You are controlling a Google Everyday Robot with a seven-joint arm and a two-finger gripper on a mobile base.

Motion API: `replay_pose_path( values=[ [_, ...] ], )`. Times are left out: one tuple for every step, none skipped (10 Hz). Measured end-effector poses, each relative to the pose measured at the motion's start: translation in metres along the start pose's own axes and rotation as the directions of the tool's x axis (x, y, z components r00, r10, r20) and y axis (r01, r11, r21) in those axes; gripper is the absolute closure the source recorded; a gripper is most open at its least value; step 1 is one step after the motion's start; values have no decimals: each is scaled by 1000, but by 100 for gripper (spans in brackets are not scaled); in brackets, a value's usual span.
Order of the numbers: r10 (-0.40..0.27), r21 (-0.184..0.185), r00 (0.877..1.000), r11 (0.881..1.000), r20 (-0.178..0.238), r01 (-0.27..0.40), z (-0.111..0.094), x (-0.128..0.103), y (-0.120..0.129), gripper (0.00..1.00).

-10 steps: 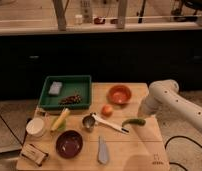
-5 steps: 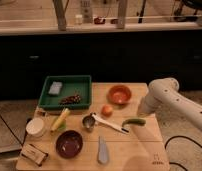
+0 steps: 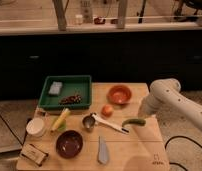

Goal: Place pepper in purple bowl

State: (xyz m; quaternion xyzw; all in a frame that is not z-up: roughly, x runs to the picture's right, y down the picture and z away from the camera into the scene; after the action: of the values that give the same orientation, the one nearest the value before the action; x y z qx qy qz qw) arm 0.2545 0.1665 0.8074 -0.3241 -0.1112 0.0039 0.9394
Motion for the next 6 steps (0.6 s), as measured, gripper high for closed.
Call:
replay_pose_path(
  values=[
    [5,-4,1000,1000,6,-5,1,1,0,35],
    [5,-11,1000,1000,17,-5,3,0,0,24],
    [4,-17,1000,1000,21,-4,4,0,0,20],
    [5,-25,1000,1000,23,-4,6,0,1,20],
    [6,-38,1000,999,24,-5,10,1,1,20],
    [3,-43,1000,999,23,-2,12,1,1,20]
  ],
)
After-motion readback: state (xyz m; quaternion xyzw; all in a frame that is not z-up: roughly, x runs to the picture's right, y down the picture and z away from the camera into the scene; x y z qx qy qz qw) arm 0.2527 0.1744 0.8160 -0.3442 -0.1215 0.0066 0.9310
